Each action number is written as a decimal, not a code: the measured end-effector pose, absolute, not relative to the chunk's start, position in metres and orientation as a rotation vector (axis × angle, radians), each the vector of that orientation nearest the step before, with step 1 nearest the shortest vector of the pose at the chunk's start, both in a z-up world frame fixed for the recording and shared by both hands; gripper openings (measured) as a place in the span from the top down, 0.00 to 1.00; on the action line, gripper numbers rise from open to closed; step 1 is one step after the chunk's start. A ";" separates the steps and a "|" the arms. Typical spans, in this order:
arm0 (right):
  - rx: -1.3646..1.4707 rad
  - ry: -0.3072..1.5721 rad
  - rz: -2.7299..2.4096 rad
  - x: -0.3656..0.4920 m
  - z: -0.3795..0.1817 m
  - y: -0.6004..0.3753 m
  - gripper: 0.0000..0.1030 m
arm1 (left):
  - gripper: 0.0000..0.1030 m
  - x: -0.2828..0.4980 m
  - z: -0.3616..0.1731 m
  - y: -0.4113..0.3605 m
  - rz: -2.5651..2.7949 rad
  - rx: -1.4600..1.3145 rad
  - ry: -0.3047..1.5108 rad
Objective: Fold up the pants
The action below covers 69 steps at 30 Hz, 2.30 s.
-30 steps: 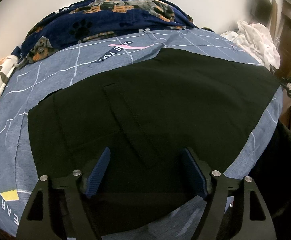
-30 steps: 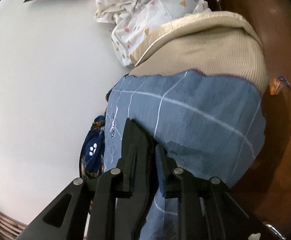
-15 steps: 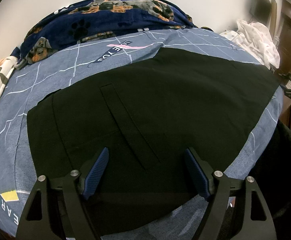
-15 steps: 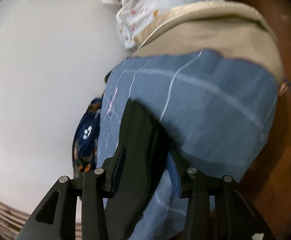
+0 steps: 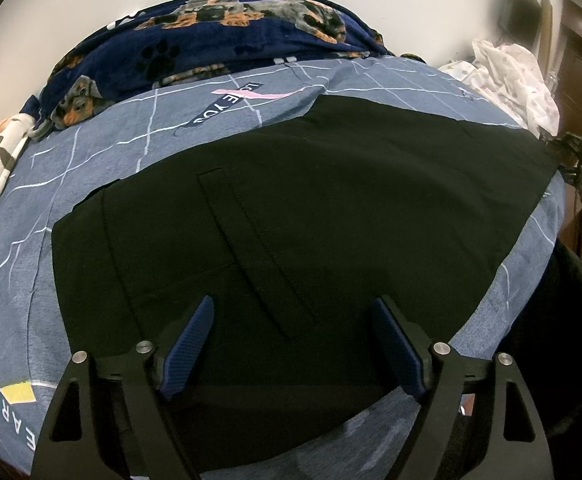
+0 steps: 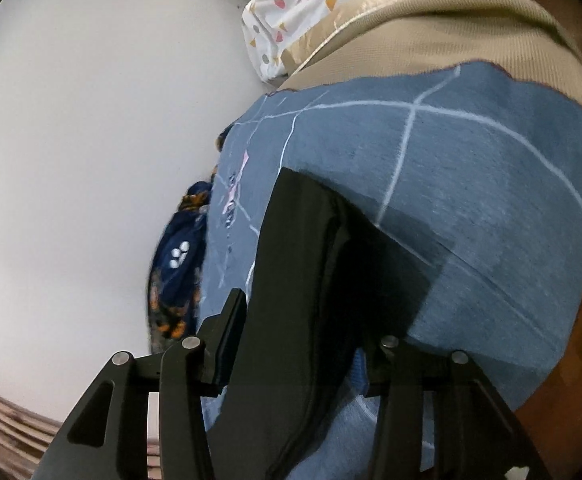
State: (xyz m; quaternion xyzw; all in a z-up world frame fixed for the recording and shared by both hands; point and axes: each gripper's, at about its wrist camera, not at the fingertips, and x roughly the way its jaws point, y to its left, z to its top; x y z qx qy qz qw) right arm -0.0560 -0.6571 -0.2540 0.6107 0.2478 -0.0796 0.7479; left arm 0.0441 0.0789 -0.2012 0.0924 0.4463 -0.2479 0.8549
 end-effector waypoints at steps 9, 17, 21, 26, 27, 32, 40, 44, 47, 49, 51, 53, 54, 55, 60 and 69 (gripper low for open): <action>1.244 0.617 -0.265 -0.055 -0.254 -0.650 0.92 | 0.17 0.044 -0.201 0.078 -0.522 0.195 0.937; 1.230 0.632 -0.302 -0.046 -0.250 -0.647 0.92 | 0.13 0.041 -0.201 0.073 -0.522 0.202 0.935; 1.232 0.641 -0.322 -0.045 -0.249 -0.647 0.92 | 0.13 0.041 -0.201 0.072 -0.519 0.203 0.935; 1.230 0.645 -0.333 -0.045 -0.248 -0.646 0.92 | 0.13 0.039 -0.201 0.070 -0.520 0.205 0.935; 1.231 0.645 -0.332 -0.045 -0.248 -0.646 0.92 | 0.13 0.039 -0.201 0.070 -0.520 0.205 0.935; 1.236 0.647 -0.336 -0.044 -0.249 -0.646 0.92 | 0.12 0.039 -0.201 0.070 -0.518 0.206 0.935; 1.237 0.654 -0.341 -0.045 -0.249 -0.646 0.92 | 0.12 0.039 -0.203 0.068 -0.519 0.210 0.936; 1.233 0.655 -0.344 -0.044 -0.248 -0.646 0.92 | 0.12 0.039 -0.203 0.068 -0.519 0.210 0.936; 1.230 0.658 -0.347 -0.044 -0.248 -0.646 0.92 | 0.12 0.039 -0.203 0.068 -0.519 0.210 0.935; 1.233 0.660 -0.347 -0.043 -0.248 -0.647 0.91 | 0.12 0.039 -0.203 0.068 -0.519 0.210 0.935; 1.232 0.660 -0.348 -0.043 -0.248 -0.647 0.91 | 0.12 0.039 -0.203 0.068 -0.519 0.210 0.935; 1.232 0.660 -0.348 -0.043 -0.249 -0.647 0.91 | 0.11 0.039 -0.203 0.068 -0.519 0.210 0.935; 1.232 0.659 -0.347 -0.043 -0.249 -0.647 0.91 | 0.11 0.039 -0.203 0.068 -0.519 0.211 0.935; 1.232 0.659 -0.348 -0.043 -0.249 -0.647 0.91 | 0.11 0.039 -0.203 0.067 -0.519 0.211 0.935; 1.231 0.660 -0.346 -0.043 -0.249 -0.648 0.91 | 0.11 0.039 -0.203 0.068 -0.518 0.211 0.935; 1.225 0.667 -0.345 -0.042 -0.248 -0.647 0.89 | 0.00 0.040 -0.205 0.071 -0.494 0.218 0.936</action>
